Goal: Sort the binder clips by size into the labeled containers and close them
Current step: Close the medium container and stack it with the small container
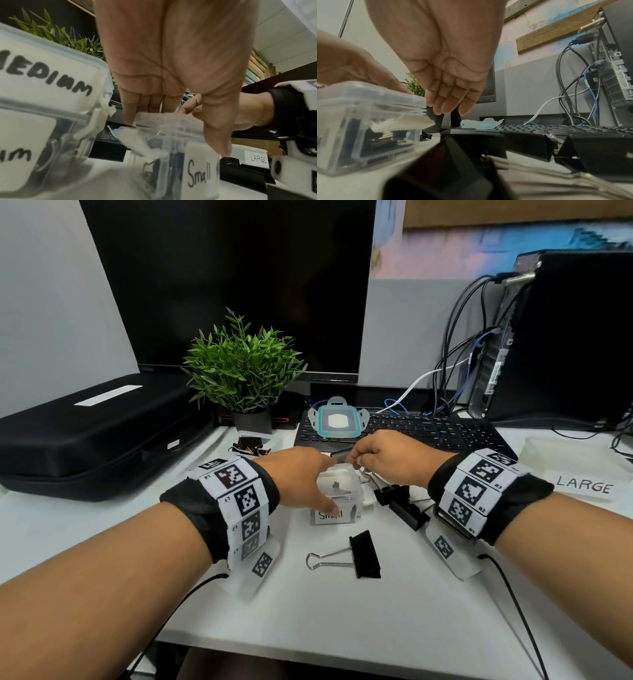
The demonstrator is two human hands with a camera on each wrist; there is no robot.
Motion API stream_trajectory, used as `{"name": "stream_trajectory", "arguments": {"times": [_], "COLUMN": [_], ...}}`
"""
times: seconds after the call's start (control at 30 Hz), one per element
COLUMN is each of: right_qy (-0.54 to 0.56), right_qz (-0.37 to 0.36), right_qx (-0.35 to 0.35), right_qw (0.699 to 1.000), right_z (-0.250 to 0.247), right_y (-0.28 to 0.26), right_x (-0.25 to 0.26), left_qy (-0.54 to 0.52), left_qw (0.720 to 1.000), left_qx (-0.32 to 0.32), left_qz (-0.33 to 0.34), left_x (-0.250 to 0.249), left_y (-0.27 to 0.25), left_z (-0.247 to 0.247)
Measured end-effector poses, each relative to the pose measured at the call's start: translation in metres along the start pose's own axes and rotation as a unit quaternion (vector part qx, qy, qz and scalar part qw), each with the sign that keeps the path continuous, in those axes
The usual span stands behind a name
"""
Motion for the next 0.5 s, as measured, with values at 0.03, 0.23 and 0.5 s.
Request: {"name": "stream_trajectory", "arguments": {"times": [0.03, 0.23, 0.5], "right_qy": [0.009, 0.026, 0.023], "right_qz": [-0.001, -0.043, -0.059], "right_qx": [0.005, 0.072, 0.093], "right_qw": [1.000, 0.996, 0.994], "right_z": [0.001, 0.009, 0.013], "right_y": [0.000, -0.006, -0.006], "right_x": [0.000, 0.006, 0.006], "left_qy": [0.000, -0.003, -0.004], "left_qw": [1.000, 1.000, 1.000], "left_qx": [0.000, 0.011, 0.020], "left_qz": [-0.002, -0.006, -0.009], "left_x": [0.001, 0.003, 0.006], "left_y": [0.000, 0.004, 0.010], "left_z": [0.000, 0.002, 0.006]}}
Point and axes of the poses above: each hand's wrist, its own y-axis towards the middle knuckle, its own z-axis out of the palm, x = y × z, the point moved 7 cm from there along y, towards the middle knuckle, and after that the axes turned 10 degrees about -y, right-handed, at the moved point
